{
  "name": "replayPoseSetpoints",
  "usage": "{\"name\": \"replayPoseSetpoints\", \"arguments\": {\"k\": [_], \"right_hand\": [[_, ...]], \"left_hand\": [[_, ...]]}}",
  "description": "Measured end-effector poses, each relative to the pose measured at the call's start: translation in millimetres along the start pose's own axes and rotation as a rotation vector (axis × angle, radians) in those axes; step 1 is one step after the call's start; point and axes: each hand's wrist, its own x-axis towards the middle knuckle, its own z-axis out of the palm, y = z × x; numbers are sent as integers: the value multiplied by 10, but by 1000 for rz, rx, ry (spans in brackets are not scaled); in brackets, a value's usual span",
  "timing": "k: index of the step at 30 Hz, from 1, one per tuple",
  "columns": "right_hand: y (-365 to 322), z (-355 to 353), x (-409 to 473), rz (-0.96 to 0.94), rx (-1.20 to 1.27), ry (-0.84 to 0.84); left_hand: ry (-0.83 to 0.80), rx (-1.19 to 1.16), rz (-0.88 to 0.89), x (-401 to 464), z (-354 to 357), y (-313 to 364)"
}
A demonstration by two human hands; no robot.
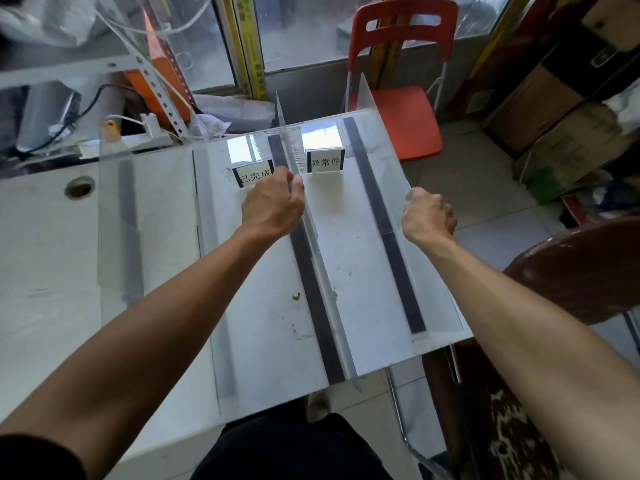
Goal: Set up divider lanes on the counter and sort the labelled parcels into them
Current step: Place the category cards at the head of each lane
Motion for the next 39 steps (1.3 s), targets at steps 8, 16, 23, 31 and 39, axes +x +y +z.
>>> {"name": "replayPoseSetpoints", "arguments": {"k": [8, 16, 23, 31, 39], "right_hand": [[160, -53, 126, -12, 49, -51], [188, -59, 137, -19, 40, -45], [190, -59, 65, 5, 62, -83], [189, -68, -128, -16, 120, -11], [-159, -343, -649, -229, 187, 160]], "left_hand": [[-44, 33, 1, 46, 51, -39], [-57, 5, -8, -38, 47, -18], [-70, 2, -35, -98, -6, -47], [-99, 1, -36, -252, -110, -55], [-71, -26, -9, -724, -525, -97]]}}
